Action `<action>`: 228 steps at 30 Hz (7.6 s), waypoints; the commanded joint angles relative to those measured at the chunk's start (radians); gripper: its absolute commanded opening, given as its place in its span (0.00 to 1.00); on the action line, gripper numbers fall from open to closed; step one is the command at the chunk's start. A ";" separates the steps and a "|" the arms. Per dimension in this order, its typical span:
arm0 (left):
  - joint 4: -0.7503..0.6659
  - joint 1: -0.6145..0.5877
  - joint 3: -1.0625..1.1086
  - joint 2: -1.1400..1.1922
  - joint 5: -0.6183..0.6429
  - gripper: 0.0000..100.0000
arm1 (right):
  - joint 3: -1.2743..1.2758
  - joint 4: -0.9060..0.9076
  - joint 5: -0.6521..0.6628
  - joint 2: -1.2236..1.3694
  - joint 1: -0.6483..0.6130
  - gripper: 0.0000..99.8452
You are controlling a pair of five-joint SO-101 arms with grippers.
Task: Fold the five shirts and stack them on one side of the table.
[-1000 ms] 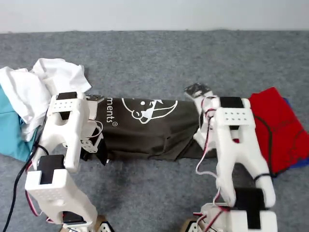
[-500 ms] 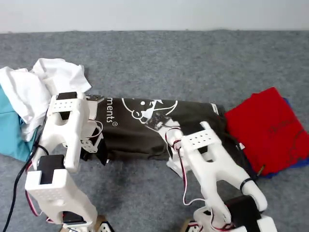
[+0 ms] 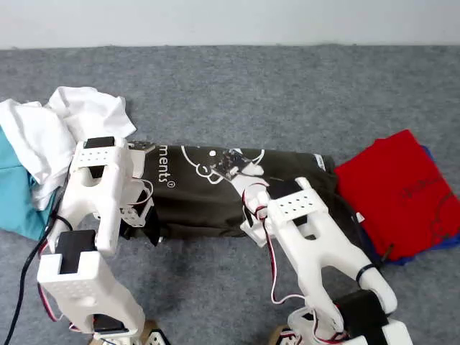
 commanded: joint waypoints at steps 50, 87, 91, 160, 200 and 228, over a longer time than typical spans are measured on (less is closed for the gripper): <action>0.124 0.038 -0.084 -0.051 -0.051 0.22 | -0.367 0.262 -0.011 0.061 0.206 0.21; -0.130 -0.144 -0.346 0.137 0.416 0.32 | -0.253 0.166 -0.084 0.059 0.383 0.21; -0.164 -0.146 -0.358 0.198 0.420 0.31 | -0.253 0.166 -0.084 0.061 0.383 0.21; 0.140 0.227 -0.593 0.075 0.331 0.01 | -0.262 0.223 -0.081 0.048 0.470 0.21; 0.141 0.829 -1.449 0.641 0.331 0.01 | -0.258 0.358 -0.032 -0.163 0.779 0.21; 0.080 0.858 -1.575 0.730 0.327 0.01 | -0.259 0.358 -0.032 -0.163 0.777 0.21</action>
